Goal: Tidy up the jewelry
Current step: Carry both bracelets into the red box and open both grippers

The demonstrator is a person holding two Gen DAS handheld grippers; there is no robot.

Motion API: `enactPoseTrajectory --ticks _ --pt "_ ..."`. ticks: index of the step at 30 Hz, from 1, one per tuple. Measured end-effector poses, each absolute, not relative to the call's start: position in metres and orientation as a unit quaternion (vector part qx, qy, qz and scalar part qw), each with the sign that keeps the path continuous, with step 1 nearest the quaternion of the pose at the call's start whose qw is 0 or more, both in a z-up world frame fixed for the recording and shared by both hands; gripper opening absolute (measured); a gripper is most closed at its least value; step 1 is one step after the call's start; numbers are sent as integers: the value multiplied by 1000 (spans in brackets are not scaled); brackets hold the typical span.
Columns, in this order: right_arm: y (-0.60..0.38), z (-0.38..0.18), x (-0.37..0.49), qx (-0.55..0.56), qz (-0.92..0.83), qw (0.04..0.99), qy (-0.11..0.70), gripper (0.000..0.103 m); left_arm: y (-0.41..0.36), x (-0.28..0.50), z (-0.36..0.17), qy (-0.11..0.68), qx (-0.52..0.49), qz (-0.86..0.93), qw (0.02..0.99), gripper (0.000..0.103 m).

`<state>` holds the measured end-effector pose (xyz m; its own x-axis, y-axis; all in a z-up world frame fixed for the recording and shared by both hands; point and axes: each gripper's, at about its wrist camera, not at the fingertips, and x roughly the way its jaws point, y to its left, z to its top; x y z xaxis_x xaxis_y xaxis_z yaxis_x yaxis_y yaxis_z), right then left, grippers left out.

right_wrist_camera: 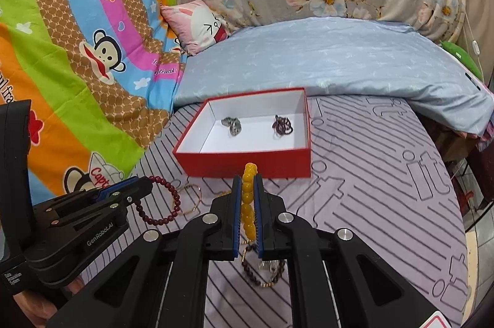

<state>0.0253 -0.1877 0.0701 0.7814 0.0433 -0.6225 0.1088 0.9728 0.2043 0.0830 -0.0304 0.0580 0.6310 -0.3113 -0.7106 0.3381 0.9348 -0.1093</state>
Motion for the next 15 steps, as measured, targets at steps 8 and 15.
enactPoseTrajectory --ticks 8,15 --pt "-200 81 73 113 -20 942 316 7 -48 124 76 368 25 -178 912 12" --pt "-210 81 115 106 -26 942 316 7 -66 168 81 358 29 -175 917 12"
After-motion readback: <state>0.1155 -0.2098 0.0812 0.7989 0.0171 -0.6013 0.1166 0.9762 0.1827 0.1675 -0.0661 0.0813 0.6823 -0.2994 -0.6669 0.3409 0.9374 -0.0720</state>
